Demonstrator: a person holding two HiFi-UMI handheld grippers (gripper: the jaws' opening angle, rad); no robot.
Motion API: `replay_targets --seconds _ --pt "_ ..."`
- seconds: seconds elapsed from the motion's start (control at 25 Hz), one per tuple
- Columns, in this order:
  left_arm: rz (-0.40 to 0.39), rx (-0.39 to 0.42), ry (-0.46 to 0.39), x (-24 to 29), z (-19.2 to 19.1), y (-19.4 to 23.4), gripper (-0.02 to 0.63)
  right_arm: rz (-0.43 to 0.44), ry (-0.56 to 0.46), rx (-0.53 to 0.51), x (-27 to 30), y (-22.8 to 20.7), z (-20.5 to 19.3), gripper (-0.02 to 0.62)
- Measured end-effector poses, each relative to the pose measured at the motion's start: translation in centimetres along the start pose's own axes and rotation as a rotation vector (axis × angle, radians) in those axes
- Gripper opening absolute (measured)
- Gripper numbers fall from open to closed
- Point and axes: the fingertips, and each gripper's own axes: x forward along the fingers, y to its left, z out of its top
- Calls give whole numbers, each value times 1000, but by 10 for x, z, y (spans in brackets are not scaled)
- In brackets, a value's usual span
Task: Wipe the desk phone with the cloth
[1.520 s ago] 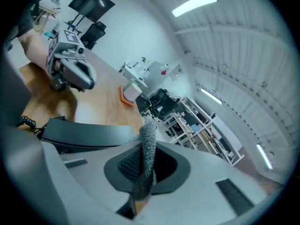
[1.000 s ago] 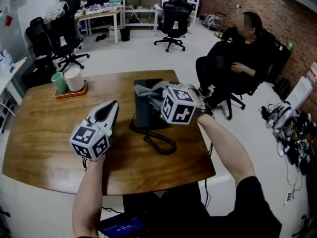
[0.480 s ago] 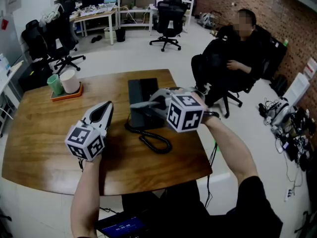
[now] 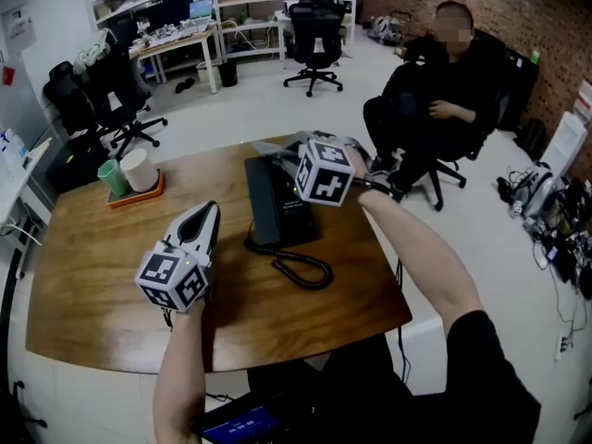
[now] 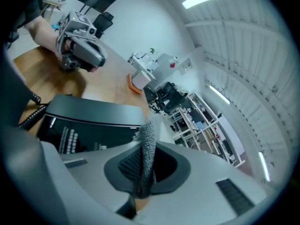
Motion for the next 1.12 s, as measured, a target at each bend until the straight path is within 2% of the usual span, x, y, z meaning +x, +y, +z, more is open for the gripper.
replay_targets --seconds 0.16,0.32,0.48,0.6,0.68,0.72,0.84,0.92,1.0,1.12 --pt "0 3 2 0 0 1 -8 115 -9 -130 -24 44 5 25" --pt "1 3 3 1 0 1 -8 174 2 -262 -50 92 3 25" --pt "1 0 6 0 0 2 -8 236 -14 -354 -71 132 2 25" --pt "0 -2 10 0 -2 2 -8 318 -20 -396 -83 150 -2 25" --pt "-2 -2 11 1 -2 2 -9 315 -40 -346 -83 136 -3 25" --pt "-2 -2 11 1 -2 2 -8 273 -57 -288 -79 118 -2 26" --pt "0 -5 10 0 -3 2 -9 71 -90 -64 -58 41 0 25" --pt "1 -8 9 0 -3 3 -8 -33 -80 46 -40 2 -5 25" --pt "2 -11 8 -1 -4 2 -8 -76 -60 108 -22 -18 -10 25" --pt "3 -12 5 0 -4 1 -8 -71 -11 99 -2 -21 -18 25"
